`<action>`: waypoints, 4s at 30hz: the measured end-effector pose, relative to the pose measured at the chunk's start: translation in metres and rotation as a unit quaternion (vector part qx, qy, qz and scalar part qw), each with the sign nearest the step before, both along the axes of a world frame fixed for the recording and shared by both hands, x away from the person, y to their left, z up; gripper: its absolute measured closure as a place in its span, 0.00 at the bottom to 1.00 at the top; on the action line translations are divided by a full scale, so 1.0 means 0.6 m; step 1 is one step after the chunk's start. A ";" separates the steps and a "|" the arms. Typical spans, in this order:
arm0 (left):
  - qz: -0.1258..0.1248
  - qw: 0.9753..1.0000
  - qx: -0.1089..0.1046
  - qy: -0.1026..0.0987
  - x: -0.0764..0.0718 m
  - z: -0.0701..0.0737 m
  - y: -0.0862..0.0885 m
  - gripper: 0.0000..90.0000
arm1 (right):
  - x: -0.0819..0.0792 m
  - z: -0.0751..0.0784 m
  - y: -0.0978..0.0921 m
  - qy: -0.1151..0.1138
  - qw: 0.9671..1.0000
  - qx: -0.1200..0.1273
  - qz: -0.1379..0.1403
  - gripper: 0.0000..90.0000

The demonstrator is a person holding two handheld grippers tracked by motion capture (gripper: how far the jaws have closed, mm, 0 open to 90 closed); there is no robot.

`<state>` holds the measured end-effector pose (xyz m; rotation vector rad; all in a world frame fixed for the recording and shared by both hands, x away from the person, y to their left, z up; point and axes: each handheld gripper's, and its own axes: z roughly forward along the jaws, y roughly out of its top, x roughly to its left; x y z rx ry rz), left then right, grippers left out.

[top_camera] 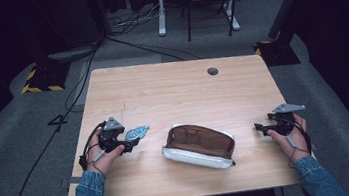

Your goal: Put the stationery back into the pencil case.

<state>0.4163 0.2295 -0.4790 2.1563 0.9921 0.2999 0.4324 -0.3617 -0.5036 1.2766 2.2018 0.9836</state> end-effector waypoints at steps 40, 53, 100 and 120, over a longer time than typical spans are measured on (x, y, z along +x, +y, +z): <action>-0.022 0.997 0.045 0.057 0.035 -0.010 -0.018 0.42 | -0.002 0.000 0.001 -0.003 1.000 0.002 0.007 0.28; -0.036 0.998 0.006 0.052 0.027 0.036 -0.017 0.42 | -0.002 0.000 0.001 -0.003 1.000 0.002 0.009 0.29; -0.057 0.998 -0.037 -0.013 -0.028 0.167 -0.059 0.42 | -0.003 0.000 0.001 -0.004 1.000 0.003 0.010 0.30; -0.092 0.994 -0.044 -0.027 -0.049 0.196 -0.116 0.42 | -0.003 0.000 0.001 -0.004 1.000 0.003 0.009 0.30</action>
